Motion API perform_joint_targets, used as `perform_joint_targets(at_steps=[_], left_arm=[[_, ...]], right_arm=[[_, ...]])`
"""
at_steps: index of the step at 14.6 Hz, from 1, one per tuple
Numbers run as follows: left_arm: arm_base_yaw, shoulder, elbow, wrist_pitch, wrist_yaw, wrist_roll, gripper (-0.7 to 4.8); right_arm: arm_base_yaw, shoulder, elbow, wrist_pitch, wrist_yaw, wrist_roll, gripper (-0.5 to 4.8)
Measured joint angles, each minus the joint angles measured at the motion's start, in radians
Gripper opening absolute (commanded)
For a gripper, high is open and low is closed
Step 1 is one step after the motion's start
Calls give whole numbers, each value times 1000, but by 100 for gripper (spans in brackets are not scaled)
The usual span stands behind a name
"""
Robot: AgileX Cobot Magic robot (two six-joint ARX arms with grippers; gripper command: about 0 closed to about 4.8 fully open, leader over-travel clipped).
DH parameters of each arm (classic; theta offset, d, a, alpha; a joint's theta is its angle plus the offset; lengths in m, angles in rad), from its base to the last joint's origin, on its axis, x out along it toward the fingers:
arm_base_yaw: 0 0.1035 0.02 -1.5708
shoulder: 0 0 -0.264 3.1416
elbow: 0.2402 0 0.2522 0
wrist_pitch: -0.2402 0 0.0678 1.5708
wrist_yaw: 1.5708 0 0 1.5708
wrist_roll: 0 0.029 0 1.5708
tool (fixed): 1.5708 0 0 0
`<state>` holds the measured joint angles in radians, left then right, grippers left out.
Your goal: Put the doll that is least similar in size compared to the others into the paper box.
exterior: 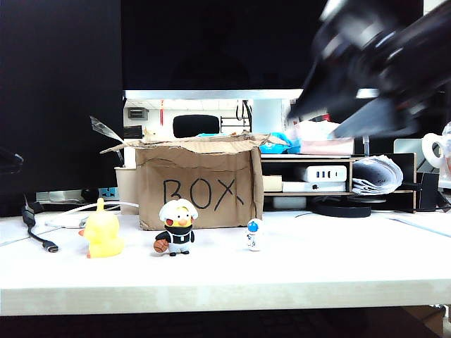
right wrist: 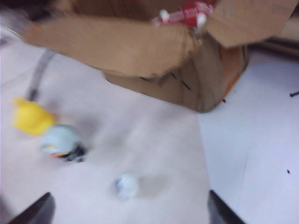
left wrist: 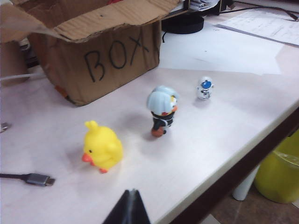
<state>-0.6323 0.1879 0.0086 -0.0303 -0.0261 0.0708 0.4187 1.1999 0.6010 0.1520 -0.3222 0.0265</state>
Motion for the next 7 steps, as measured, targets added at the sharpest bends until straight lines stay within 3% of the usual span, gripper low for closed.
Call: perform_joint_targets(at_steps=[7], left_arm=[[2,-13,0,-15,-1,0,-5]], right_arm=[[84,344,137,-1,9,-13,479]])
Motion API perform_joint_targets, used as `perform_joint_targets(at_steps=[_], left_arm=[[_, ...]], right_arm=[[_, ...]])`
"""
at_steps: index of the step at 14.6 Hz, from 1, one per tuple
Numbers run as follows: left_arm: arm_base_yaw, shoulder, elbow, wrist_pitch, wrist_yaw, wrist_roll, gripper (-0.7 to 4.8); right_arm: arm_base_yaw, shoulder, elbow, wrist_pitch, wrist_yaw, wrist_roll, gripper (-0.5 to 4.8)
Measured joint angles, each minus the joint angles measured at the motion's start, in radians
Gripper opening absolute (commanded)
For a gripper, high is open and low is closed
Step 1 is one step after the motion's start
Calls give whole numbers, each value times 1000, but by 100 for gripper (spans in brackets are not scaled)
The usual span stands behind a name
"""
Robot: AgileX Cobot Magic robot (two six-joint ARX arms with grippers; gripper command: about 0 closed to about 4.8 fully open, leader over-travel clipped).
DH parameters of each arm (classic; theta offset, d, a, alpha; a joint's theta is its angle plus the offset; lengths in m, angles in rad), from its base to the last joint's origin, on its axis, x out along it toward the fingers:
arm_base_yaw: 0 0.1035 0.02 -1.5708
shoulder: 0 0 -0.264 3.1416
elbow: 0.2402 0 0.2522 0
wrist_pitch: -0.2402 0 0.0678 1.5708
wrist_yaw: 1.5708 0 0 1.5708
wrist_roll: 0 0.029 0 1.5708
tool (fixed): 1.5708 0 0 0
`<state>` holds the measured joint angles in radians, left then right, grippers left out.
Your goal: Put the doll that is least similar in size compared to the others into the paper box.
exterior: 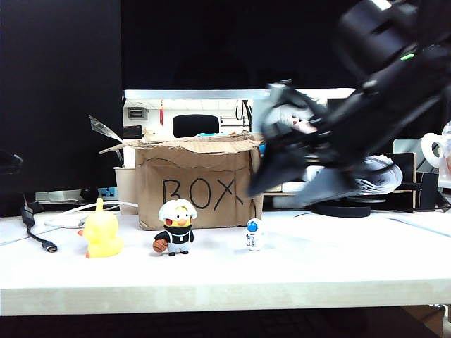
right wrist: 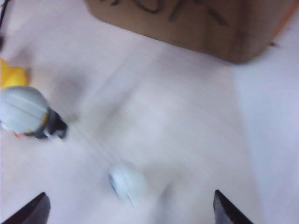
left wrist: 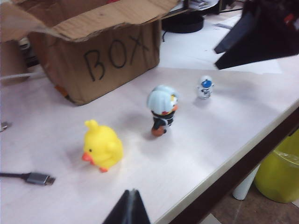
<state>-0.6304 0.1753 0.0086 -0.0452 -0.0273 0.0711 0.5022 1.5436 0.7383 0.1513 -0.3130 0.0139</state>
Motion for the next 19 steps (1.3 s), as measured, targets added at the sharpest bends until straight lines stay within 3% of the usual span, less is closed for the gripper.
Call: perform_joint_targets(at_steps=[6,19], left_arm=[[0,-6,0,-4,1,0,-5],[0,-6,0,-4,1,0,-5]], right_arm=[[42,48,3,54,28,-41,479],[50,71,1,1,23,-41,479]])
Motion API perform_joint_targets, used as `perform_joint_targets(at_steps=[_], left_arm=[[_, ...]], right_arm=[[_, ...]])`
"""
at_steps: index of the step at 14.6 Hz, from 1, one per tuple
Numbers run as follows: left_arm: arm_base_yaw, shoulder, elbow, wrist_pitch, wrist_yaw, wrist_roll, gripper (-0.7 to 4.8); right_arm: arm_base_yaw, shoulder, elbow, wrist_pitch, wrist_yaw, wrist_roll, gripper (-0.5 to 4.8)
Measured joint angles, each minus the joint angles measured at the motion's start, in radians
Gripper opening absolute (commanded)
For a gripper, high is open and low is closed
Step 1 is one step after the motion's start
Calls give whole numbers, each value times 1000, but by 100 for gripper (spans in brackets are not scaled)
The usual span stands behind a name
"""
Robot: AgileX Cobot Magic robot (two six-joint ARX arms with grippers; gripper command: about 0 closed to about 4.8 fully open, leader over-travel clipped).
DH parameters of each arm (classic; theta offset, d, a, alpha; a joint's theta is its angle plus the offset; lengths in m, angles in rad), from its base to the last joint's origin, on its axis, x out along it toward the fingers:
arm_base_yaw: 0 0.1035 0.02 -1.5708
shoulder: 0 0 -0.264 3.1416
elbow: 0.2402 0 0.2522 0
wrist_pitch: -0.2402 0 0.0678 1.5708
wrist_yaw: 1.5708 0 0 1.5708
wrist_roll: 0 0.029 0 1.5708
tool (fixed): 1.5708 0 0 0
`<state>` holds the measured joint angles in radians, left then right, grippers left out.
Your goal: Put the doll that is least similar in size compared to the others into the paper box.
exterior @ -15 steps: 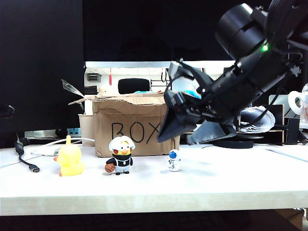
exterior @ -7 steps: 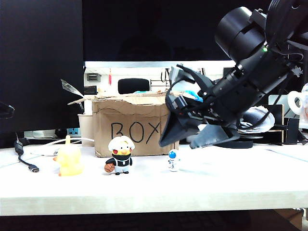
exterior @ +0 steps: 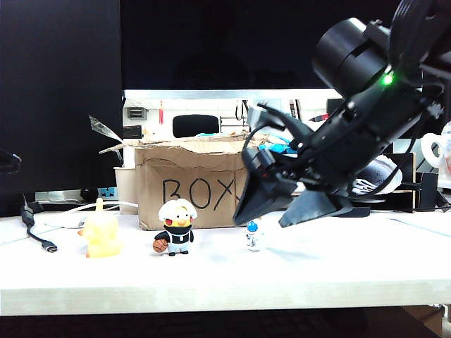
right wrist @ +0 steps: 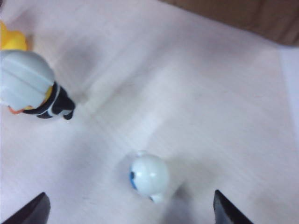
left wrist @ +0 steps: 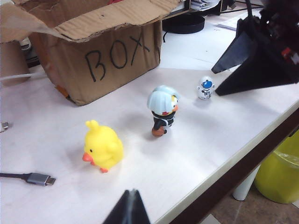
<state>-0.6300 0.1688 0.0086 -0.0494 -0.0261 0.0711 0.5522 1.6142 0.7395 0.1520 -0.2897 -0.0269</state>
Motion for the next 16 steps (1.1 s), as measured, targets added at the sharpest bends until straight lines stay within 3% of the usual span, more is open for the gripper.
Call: perform_joint_targets(at_steps=[2,5,7,15,16], left_arm=[[0,0,0,0,0,0,-5],[0,0,0,0,0,0,-5],[0,0,0,0,0,0,-5],[0,0,0,0,0,0,-5],[0,0,0,0,0,0,-5]], right_arm=[[23,24,0,19,2,0,479],[35,45,0,47,2,0,427],[35,57,0,64,4,2,331],[35,67,0,150,62,1,319],[35,67,0,149,62,1,277]])
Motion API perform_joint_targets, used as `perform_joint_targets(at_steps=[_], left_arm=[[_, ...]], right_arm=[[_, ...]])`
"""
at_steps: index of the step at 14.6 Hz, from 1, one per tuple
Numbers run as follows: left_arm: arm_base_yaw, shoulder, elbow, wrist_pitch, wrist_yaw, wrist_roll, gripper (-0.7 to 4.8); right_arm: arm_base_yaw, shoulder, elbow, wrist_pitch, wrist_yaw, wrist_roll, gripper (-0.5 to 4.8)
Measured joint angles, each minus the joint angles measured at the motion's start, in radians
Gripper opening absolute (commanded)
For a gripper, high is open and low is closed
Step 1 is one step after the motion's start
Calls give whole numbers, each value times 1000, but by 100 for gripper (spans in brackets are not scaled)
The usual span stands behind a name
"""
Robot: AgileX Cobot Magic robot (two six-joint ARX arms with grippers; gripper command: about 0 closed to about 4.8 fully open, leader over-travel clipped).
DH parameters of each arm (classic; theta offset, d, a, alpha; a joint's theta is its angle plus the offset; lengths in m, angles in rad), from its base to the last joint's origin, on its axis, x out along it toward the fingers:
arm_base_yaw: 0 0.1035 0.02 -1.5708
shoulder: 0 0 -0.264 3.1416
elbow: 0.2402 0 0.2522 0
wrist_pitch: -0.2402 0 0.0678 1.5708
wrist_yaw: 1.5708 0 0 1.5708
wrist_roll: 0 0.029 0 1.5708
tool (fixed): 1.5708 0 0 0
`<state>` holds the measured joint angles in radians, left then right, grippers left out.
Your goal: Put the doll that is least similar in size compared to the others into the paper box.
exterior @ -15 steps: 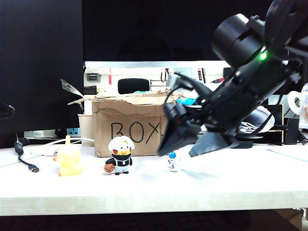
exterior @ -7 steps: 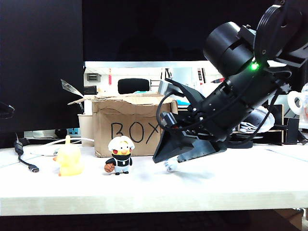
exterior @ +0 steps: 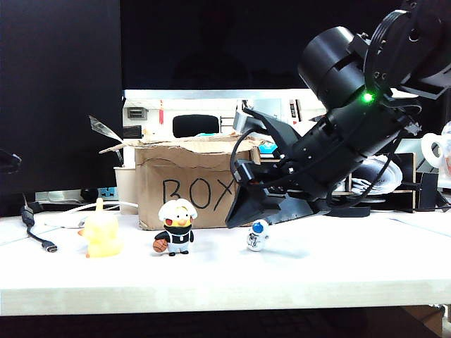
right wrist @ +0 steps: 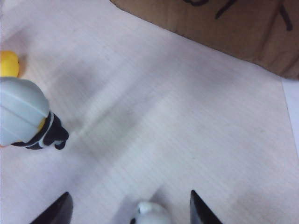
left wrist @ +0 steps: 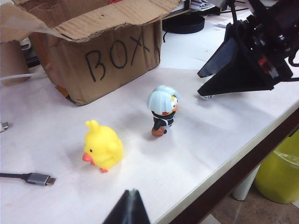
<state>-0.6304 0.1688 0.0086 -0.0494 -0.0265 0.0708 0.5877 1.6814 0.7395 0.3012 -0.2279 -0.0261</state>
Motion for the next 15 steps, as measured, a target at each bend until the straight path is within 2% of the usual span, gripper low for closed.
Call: perform_joint_targets(at_steps=[1,6,7,8,9,15], left_arm=[[0,0,0,0,0,0,-5],[0,0,0,0,0,0,-5],[0,0,0,0,0,0,-5],[0,0,0,0,0,0,-5],[0,0,0,0,0,0,-5],[0,0,0,0,0,0,-5]], right_arm=[[0,0,0,0,0,0,210],[0,0,0,-16,21,0,196],[0,0,0,-29,25,0,182],[0,0,0,-31,24,0,131],[0,0,0,-30,24,0,112],[0,0,0,-31,24,-1,75]])
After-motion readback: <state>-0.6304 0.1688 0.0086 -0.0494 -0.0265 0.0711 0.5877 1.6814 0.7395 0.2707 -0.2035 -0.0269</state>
